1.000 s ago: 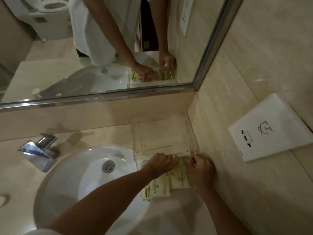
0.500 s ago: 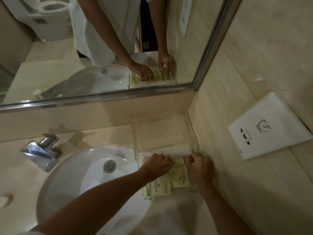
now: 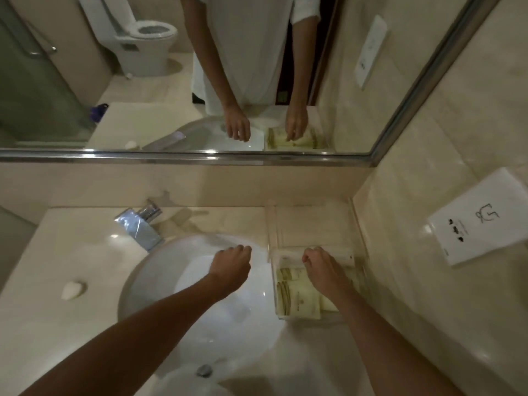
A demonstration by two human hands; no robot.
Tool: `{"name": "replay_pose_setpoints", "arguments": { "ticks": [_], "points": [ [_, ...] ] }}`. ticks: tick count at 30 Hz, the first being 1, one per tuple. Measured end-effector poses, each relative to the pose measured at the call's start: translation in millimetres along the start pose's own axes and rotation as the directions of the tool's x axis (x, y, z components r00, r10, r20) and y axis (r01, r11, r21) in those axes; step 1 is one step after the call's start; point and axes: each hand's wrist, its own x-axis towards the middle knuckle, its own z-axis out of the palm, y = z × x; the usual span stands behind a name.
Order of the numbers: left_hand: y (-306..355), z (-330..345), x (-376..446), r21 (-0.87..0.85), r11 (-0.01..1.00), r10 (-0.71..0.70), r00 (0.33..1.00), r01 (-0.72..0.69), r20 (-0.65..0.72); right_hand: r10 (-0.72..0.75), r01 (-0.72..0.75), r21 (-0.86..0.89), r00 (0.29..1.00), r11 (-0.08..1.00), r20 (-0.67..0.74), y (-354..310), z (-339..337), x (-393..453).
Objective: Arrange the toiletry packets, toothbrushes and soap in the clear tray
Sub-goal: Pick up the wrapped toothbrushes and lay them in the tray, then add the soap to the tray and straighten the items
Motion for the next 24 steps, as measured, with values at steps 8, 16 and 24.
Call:
{"name": "replay_pose_setpoints", "arguments": {
  "ticks": [8,16,24],
  "points": [
    [-80,13,-80,-0.060,0.987,-0.151,0.988,0.151,-0.004,-0.154,0.162,-0.050,0.979,0.986,0.134,-100,34,-22],
    [-172,18,-155,-0.146,0.943,-0.302,0.953,0.300,0.010,-0.295,0.310,-0.053,0.936,0.949,0.194,-214,78,-29],
    [-263,33,-221,-0.141,0.896,-0.422,0.906,0.421,0.024,-0.436,0.465,-0.082,0.869,0.882,0.234,-330,141,-38]
  ]
}}
